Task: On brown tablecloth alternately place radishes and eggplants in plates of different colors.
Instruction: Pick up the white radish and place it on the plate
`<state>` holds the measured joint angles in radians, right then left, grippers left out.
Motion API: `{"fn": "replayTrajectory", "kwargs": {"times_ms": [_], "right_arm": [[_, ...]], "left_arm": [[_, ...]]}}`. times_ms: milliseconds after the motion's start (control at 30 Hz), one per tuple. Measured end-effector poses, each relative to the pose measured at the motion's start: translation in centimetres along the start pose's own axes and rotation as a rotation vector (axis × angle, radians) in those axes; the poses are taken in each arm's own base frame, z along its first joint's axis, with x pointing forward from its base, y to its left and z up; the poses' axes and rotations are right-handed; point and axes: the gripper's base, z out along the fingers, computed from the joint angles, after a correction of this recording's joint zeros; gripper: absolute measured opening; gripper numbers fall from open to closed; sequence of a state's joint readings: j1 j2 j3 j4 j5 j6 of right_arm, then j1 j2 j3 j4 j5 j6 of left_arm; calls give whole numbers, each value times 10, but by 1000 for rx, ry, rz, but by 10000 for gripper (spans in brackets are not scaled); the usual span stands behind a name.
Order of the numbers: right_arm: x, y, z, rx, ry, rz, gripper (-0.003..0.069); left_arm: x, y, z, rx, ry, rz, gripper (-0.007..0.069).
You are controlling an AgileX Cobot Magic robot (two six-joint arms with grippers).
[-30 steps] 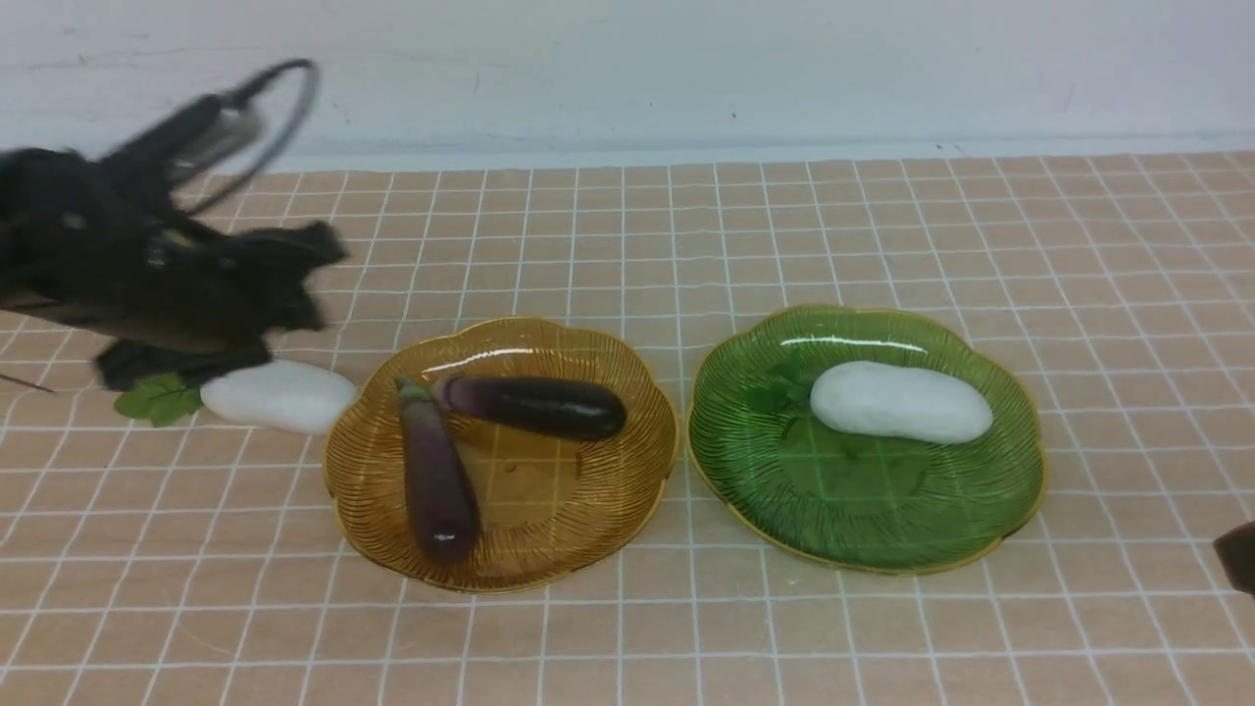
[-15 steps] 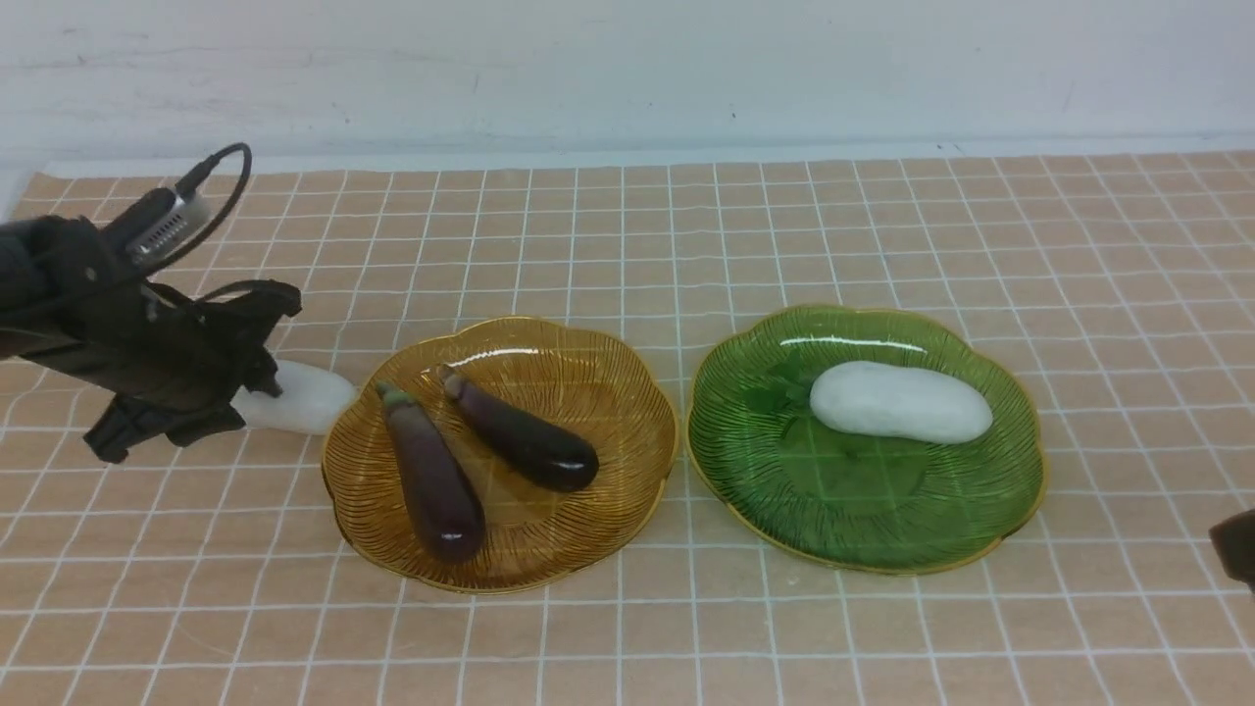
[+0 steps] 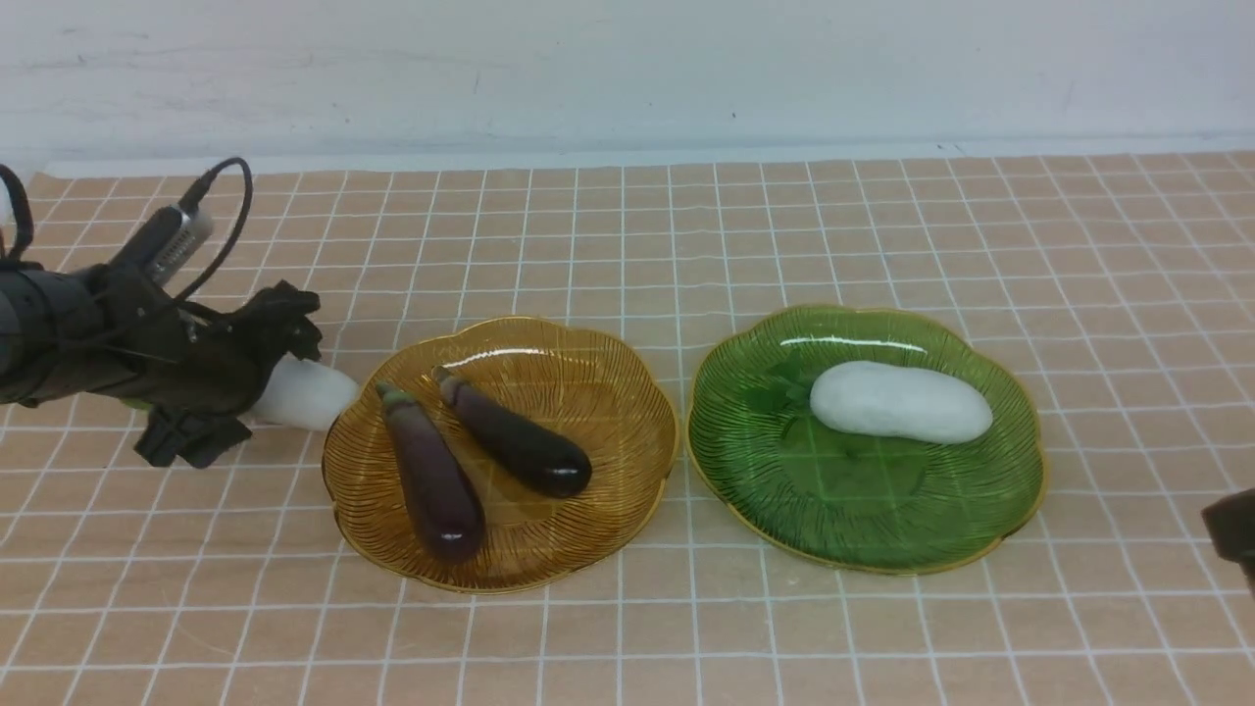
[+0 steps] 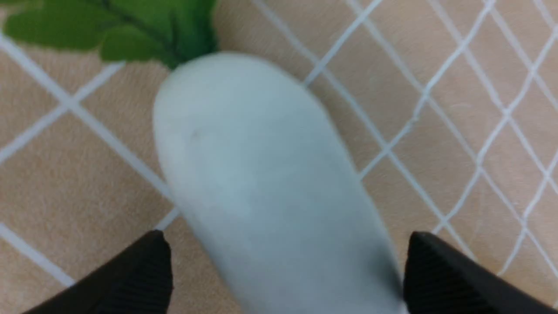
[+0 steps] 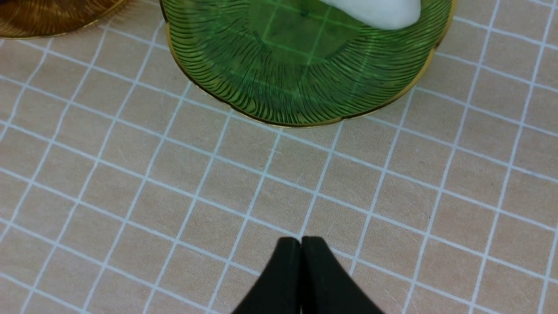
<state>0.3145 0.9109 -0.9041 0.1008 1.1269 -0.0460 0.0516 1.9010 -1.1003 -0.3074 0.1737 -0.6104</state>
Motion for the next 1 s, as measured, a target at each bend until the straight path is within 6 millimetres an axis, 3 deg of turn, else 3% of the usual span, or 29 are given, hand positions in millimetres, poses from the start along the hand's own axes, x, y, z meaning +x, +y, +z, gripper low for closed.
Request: {"fn": "replayTrajectory", "kwargs": {"times_ms": [133, 333, 467, 500, 667, 733, 800, 900, 1000], "right_arm": [[0, 0, 0, 0, -3, 0, -15], [0, 0, 0, 0, -3, 0, -15], [-1, 0, 0, 0, -7, 0, -15], [-1, 0, 0, 0, -7, 0, -15], [-1, 0, 0, 0, -7, 0, -15], [-1, 0, 0, 0, -9, 0, -15], [-2, 0, 0, 2, -21, -1, -15], [-4, 0, -1, 5, -40, -5, -15], [-4, 1, -8, -2, -60, -4, -15]], "left_arm": [[1, 2, 9, -2, 3, -48, 659], [0, 1, 12, 11, -8, -91, 405], [-1, -1, 4, 20, -11, -63, 341], [-2, -4, -2, 28, -12, -45, 341], [-19, -55, -83, 197, -91, 196, 339], [-4, -83, -110, 253, -15, 308, 339], [20, -105, -122, 295, 104, 397, 339], [66, -132, -125, 367, 270, 510, 339], [127, -164, -113, 479, 431, 559, 342]]}}
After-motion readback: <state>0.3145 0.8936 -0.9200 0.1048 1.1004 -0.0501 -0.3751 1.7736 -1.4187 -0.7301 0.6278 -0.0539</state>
